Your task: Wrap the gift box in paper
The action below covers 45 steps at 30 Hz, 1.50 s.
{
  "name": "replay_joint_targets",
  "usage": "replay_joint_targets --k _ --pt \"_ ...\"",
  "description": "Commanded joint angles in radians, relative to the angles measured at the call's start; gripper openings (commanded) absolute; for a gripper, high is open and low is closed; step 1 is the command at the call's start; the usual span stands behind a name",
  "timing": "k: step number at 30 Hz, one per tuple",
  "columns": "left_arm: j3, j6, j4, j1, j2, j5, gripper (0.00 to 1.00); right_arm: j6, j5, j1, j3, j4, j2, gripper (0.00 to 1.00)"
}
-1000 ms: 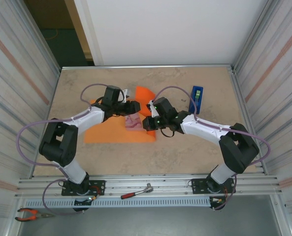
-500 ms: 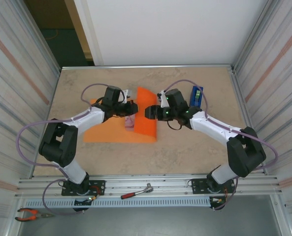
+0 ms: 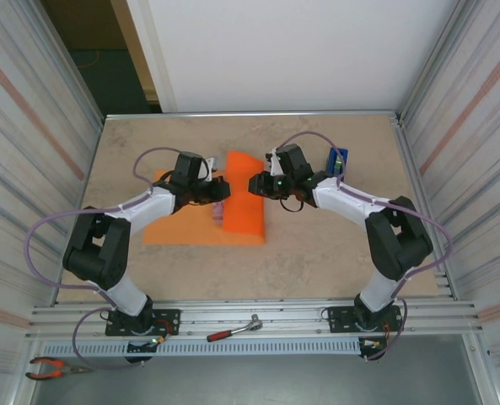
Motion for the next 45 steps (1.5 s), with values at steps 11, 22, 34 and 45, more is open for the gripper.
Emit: replay_joint_targets --k 11,22,34,45 --pt "-0.029 0.015 -0.028 0.029 -0.089 -0.005 0.10 0.013 0.004 0.022 0.026 -0.004 0.146 0.10" --pt "0.038 0.041 -0.156 0.108 -0.082 -0.039 0.79 0.007 0.019 0.040 -0.016 -0.034 0.132 0.10" --pt "0.073 0.063 -0.115 0.090 0.041 0.002 0.86 0.008 0.019 0.055 0.004 -0.064 0.153 0.09" --pt "0.066 0.080 -0.107 0.060 0.111 0.012 0.63 0.019 0.010 0.057 0.021 -0.073 0.136 0.10"
